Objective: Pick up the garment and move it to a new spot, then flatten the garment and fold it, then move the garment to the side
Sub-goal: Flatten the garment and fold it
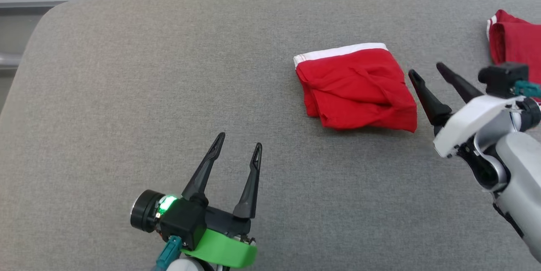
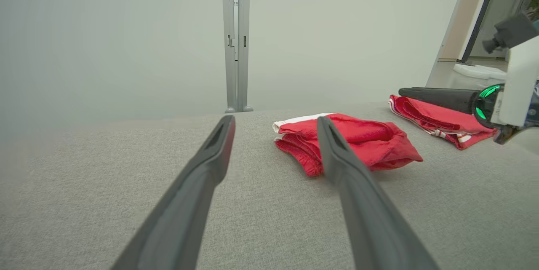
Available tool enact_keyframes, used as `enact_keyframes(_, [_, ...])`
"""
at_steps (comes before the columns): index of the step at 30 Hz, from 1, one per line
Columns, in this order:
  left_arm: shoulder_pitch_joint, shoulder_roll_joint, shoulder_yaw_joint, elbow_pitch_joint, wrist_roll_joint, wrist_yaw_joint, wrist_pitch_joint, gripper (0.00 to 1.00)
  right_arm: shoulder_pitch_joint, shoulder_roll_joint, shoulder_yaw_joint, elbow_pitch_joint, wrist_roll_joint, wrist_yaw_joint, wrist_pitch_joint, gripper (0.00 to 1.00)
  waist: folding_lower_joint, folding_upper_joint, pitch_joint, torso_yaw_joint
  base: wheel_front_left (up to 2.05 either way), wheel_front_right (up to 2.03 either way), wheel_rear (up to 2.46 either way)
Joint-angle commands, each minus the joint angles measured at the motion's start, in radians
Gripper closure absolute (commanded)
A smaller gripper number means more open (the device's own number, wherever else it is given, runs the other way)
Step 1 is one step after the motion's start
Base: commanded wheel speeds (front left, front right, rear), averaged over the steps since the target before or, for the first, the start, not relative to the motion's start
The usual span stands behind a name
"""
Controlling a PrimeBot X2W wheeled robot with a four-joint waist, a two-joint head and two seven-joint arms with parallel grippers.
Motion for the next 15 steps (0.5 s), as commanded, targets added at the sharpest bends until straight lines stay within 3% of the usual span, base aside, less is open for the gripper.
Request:
enact_keyframes(1, [0.007, 0.002, 0.001, -0.003, 0.013, -0.006, 0.000, 0.00, 0.013, -0.018, 0.015, -0.011, 0.045, 0.000, 0.006, 1.00, 0.0000, 0.0000, 0.008, 0.003, 0.00, 0.00, 0.00])
enact_keyframes(5, [-0.008, 0.002, -0.009, -0.004, 0.005, -0.008, 0.000, 0.00, 0.016, -0.066, 0.042, -0.048, 0.244, 0.000, 0.081, 1.00, 0.0000, 0.0000, 0.034, 0.027, 0.00, 0.00, 0.00])
enact_keyframes(10, [-0.032, 0.002, -0.036, -0.004, -0.018, -0.005, 0.000, 0.00, -0.024, -0.121, 0.013, -0.056, 0.527, 0.000, 0.256, 1.00, 0.0000, 0.0000, 0.071, 0.081, 0.00, 0.00, 0.00])
enact_keyframes(15, [-0.051, 0.002, -0.064, -0.004, -0.041, 0.007, 0.000, 0.00, -0.054, -0.161, -0.005, -0.011, 0.698, 0.000, 0.453, 1.00, 0.0000, 0.0000, 0.100, 0.130, 0.00, 0.00, 0.00])
